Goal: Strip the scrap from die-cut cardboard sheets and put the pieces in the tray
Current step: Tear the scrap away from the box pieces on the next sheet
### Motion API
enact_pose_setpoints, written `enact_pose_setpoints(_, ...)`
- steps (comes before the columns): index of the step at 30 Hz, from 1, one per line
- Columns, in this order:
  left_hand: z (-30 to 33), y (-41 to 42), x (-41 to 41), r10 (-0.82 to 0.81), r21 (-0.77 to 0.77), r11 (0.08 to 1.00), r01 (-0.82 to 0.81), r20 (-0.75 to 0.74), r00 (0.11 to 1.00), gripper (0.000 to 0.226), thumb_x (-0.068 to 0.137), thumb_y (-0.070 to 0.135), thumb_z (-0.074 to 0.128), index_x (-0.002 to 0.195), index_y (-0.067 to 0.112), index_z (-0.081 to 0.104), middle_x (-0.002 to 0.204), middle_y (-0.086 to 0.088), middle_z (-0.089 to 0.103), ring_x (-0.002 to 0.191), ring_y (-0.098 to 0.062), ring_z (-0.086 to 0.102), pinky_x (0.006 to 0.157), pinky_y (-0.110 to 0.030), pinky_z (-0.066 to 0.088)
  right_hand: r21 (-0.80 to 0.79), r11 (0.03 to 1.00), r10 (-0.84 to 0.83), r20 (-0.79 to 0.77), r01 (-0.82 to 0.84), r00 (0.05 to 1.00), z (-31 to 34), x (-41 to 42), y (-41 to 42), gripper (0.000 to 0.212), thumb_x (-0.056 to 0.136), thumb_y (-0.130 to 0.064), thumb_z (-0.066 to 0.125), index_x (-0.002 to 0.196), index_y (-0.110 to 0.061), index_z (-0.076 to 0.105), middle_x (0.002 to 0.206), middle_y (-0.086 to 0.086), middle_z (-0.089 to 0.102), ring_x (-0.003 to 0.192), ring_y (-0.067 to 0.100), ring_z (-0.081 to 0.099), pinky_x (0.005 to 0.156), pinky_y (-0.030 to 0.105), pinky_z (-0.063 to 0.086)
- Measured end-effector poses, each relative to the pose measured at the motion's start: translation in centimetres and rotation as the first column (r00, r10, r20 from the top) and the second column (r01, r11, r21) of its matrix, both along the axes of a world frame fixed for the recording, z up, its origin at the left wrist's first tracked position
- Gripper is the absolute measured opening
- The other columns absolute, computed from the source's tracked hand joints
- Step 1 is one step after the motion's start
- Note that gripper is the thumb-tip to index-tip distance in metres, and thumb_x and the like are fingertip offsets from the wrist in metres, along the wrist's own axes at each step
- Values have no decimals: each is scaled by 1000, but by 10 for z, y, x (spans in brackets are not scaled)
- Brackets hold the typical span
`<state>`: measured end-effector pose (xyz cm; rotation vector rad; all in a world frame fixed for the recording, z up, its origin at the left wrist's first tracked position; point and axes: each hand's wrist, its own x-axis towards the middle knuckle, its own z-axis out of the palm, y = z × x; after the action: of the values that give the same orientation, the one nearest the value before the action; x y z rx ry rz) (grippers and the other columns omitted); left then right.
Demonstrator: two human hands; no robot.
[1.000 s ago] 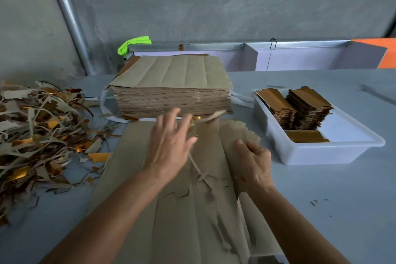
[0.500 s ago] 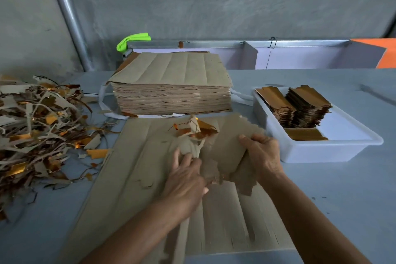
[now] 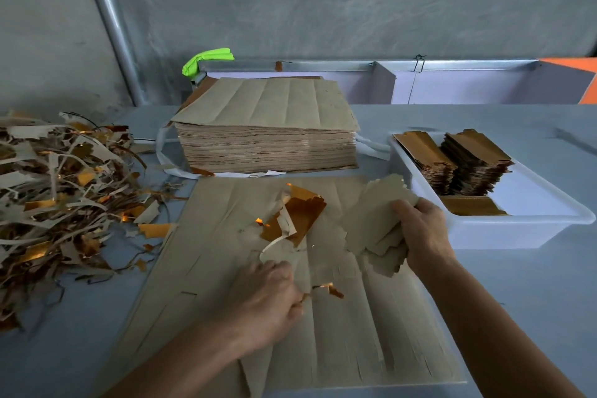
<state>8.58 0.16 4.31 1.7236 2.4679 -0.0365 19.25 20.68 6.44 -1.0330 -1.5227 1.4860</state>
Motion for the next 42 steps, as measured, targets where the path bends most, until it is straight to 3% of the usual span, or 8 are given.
enact_pose_setpoints(8,23,31,-3,157,423,871,-251,246,956,45,96,49,36,128,20,46,126,3,51,114,-12,49,99,-30,34,121,940,303,141,-320,943,-3,-4,-7,9,93,-17,54,98,-22,48,97,-1,56,85,16,59,55,20,47)
enact_pose_setpoints(14,7,65,8,97,294,770,-566,824,559,28,98,27,48,122,13,50,113,-2,63,103,-19,61,94,-42,50,-1,949,314,9,-314,949,-10,-14,-21,22,93,-13,55,110,-24,47,105,5,54,89,21,59,58,26,52)
enact_pose_setpoints(19,-1,79,3,107,303,762,-572,812,573,20,97,30,51,109,15,54,101,-1,65,93,-17,63,79,-28,53,-296,934,161,-148,-199,976,-21,-20,-25,60,80,-5,71,130,-16,40,105,6,57,89,23,60,57,32,51)
enact_pose_setpoints(22,-1,84,-23,301,465,714,-524,471,829,30,94,43,49,101,14,55,93,2,55,95,-20,56,70,-21,40,-308,946,75,-102,-104,992,-24,-15,-15,62,75,-1,74,126,-16,42,99,3,56,83,19,58,50,29,49)
enact_pose_setpoints(25,-3,88,-58,565,470,659,-587,205,799,62,82,54,62,125,14,42,122,-9,43,116,-26,42,91,-33,40,-206,977,57,-31,-63,998,-25,-12,-6,69,76,-3,74,130,-22,36,103,-1,53,87,17,55,57,32,52)
enact_pose_setpoints(30,-3,102,-85,652,115,608,-785,492,577,62,76,22,77,123,5,41,123,-16,53,107,-28,55,56,-24,35,88,981,156,188,-175,970,-23,-9,-2,88,88,6,54,151,-32,5,124,-4,41,115,24,48,93,51,50)
enact_pose_setpoints(36,-3,91,-102,490,-35,600,-799,806,332,15,82,-10,60,77,3,66,70,-14,57,47,-16,47,37,-16,32,373,894,72,425,-247,902,-10,-17,-4,40,93,6,42,127,-8,58,129,13,56,113,24,54,88,26,45)
enact_pose_setpoints(42,-3,90,-95,386,29,568,-823,874,296,26,92,-5,46,75,8,60,81,-12,56,68,-17,53,60,-26,48,430,851,31,533,-303,845,1,-38,-12,37,90,9,38,111,-2,66,117,18,63,102,32,60,86,32,53)
